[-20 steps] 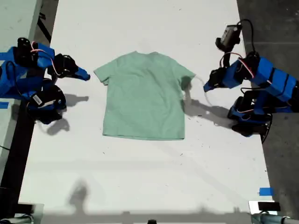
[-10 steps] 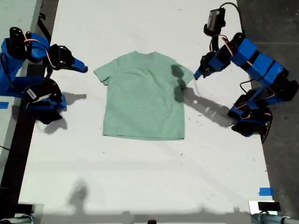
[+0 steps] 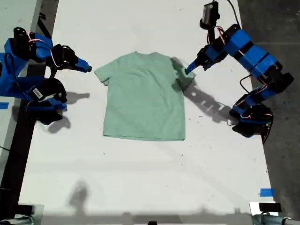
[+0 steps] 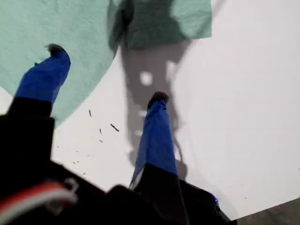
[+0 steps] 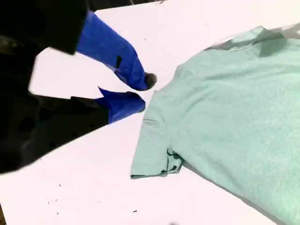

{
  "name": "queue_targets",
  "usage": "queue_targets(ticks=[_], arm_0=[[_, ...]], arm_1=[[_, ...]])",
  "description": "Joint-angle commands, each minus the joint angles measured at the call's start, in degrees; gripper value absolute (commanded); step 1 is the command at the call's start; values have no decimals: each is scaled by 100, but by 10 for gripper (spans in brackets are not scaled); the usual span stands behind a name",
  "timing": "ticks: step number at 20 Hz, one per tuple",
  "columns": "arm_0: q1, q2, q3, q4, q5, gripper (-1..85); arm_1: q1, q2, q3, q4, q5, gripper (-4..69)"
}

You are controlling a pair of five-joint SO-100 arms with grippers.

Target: Fold tshirt

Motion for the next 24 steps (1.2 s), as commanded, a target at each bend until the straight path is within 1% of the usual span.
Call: queue_targets(ticks=[1, 9, 16, 19, 21, 22, 24], arm_0=[[-79, -62, -35, -158, 79, 46], [-492, -483, 132, -343, 343, 57], [-817, -729, 202, -404, 554, 62], [-861, -756, 246, -404, 580, 63], [-879, -765, 290, -413, 580, 64], [-896, -765, 316, -413, 580, 65], [-905, -765, 352, -422, 580, 65]], arm_1=[[220, -176, -448, -413, -334, 360], [378, -1512, -791, -1116, -844, 369], [545, -2786, -1354, -1433, -1151, 367], [729, -3340, -1626, -1433, -1222, 363], [879, -3779, -1854, -1380, -1213, 342], [932, -4017, -2021, -1301, -1213, 298], [967, -4298, -2426, -1037, -1125, 35]])
